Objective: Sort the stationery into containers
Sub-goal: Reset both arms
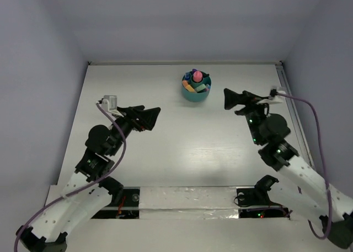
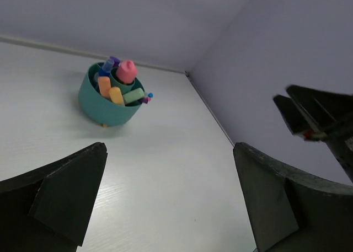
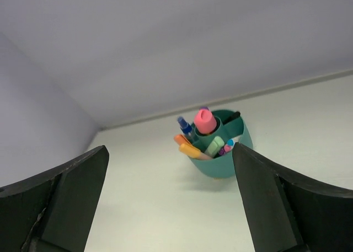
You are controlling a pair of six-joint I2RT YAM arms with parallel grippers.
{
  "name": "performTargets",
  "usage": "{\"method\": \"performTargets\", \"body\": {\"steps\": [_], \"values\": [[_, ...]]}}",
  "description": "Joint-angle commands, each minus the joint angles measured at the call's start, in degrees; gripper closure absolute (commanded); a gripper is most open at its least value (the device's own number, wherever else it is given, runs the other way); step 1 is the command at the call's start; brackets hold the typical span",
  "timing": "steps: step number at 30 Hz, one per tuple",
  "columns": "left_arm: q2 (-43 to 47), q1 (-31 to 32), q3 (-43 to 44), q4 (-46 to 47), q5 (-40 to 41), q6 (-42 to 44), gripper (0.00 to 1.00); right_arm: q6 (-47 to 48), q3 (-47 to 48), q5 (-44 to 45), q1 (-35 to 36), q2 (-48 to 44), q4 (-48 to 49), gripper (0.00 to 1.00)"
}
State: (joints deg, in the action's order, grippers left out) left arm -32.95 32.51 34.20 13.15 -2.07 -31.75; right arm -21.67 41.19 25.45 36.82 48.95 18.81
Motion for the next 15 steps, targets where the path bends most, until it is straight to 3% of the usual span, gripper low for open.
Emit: {"method": "performTargets", "body": {"steps": [1, 6, 15], "values": [[3.5, 0.0, 4.9, -8.8, 6.4, 2.3, 0.01, -1.7, -0.8, -0.6, 0.3, -12.8, -13.9, 0.00], [6.8, 0.0, 10.1, -17.7, 11.7, 5.1, 0.01, -0.8, 0.3, 2.4, 0.3, -27.9, -23.3, 0.00], [9.9, 0.0, 8.5, -18.1, 11.7, 6.5, 0.01, -1.4, -1.3, 4.4, 0.3, -29.2, -27.5, 0.00]]}}
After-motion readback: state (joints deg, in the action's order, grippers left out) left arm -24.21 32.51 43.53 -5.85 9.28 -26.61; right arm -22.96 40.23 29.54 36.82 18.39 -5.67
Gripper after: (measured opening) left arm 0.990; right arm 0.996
